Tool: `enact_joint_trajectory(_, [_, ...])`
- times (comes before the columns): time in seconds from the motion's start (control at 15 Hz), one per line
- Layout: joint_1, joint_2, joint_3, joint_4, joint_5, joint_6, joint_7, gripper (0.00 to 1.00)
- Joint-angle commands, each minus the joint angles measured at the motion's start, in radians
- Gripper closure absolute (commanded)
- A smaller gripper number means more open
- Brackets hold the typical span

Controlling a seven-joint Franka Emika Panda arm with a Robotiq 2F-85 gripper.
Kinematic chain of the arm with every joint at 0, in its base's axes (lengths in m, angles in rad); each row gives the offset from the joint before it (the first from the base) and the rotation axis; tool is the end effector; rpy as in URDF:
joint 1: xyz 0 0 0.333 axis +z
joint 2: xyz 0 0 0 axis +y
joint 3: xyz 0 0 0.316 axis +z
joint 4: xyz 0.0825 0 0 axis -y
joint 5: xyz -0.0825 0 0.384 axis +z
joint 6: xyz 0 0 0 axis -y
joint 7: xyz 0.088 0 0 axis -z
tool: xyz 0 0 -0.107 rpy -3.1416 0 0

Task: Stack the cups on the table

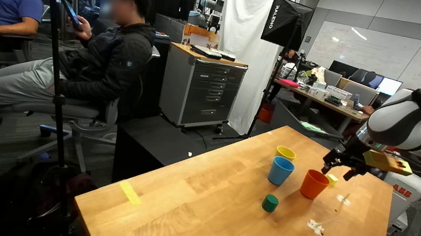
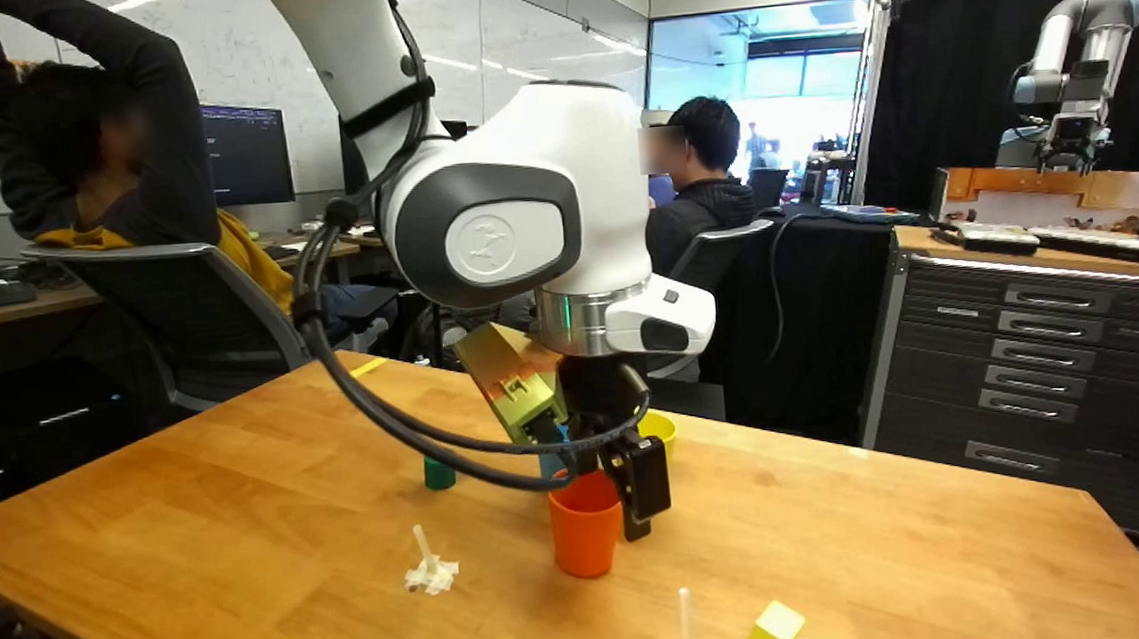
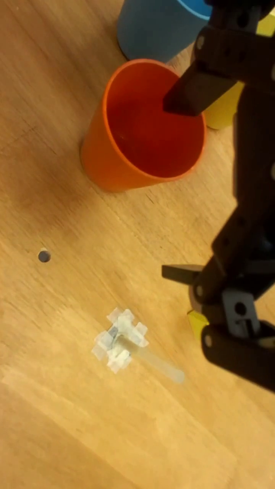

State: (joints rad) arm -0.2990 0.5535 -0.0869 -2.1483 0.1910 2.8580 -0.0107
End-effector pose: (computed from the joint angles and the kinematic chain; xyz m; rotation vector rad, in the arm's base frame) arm 0.5310 -0.2276 0.1553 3.0103 -0.8295 0.2543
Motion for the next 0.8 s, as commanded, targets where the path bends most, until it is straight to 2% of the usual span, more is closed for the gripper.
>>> enact_joint_trajectory(0.0, [-0.018,0.065,0.019,0.071,-0.003,0.012,-0.030,0.00])
enact_joint_trajectory(0.33, [-0.021,0.121,0.021,0.122,-0.005,0.000,-0.029,0.00])
enact_joint_trajectory(0.4, [-0.021,0.130,0.023,0.131,-0.004,-0.001,-0.028,0.04])
enact_joint_trajectory(0.53, [-0.020,0.145,0.025,0.145,-0.002,-0.005,-0.022,0.29])
enact_joint_trajectory(0.6, [-0.021,0.153,0.027,0.153,0.002,-0.003,-0.018,0.31])
enact_joint_trajectory(0.73, [-0.019,0.164,0.027,0.164,0.004,-0.004,-0.011,0.48])
